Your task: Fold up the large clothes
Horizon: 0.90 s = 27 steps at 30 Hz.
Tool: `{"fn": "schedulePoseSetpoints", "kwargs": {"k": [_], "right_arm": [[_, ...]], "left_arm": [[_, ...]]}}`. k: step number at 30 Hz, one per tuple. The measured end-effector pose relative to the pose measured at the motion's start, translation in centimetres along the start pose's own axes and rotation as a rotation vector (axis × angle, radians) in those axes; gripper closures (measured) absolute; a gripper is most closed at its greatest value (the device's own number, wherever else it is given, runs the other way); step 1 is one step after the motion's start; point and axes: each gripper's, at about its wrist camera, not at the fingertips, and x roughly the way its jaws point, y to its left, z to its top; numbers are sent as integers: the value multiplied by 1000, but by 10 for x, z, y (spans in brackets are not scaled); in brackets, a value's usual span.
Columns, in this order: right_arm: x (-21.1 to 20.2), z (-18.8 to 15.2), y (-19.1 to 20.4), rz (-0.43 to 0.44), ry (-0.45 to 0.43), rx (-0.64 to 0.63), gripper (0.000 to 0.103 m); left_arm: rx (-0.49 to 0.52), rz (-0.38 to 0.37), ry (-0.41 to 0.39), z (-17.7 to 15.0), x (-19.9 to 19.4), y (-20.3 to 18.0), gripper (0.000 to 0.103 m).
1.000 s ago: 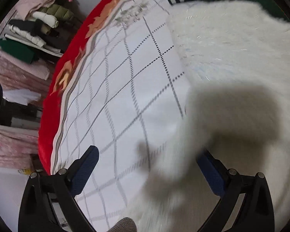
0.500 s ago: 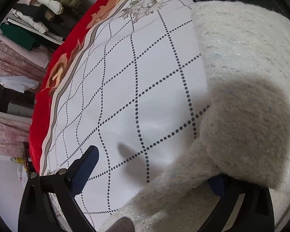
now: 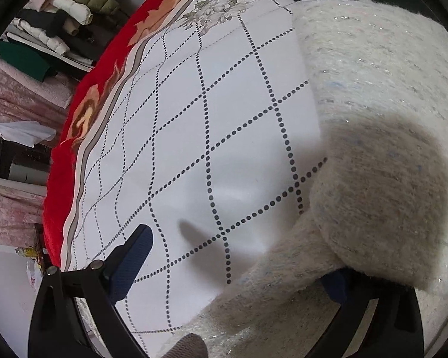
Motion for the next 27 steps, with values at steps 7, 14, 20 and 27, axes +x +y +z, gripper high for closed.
{"fn": "schedulePoseSetpoints", "kwargs": {"k": [7, 14, 20, 27], "right_arm": [[-49, -47, -4, -12, 47, -144, 45], [-30, -95, -49, -78, 161, -218, 93], [-6, -65, -52, -41, 248, -321, 78], [-60, -39, -81, 59, 209, -488, 48]], "left_arm": [[49, -6, -75, -39, -64, -3, 0], [73, -66, -69, -101, -126, -38, 0], [80, -29, -13, -162, -143, -102, 0], [9, 72, 7, -202, -189, -143, 0]]}}
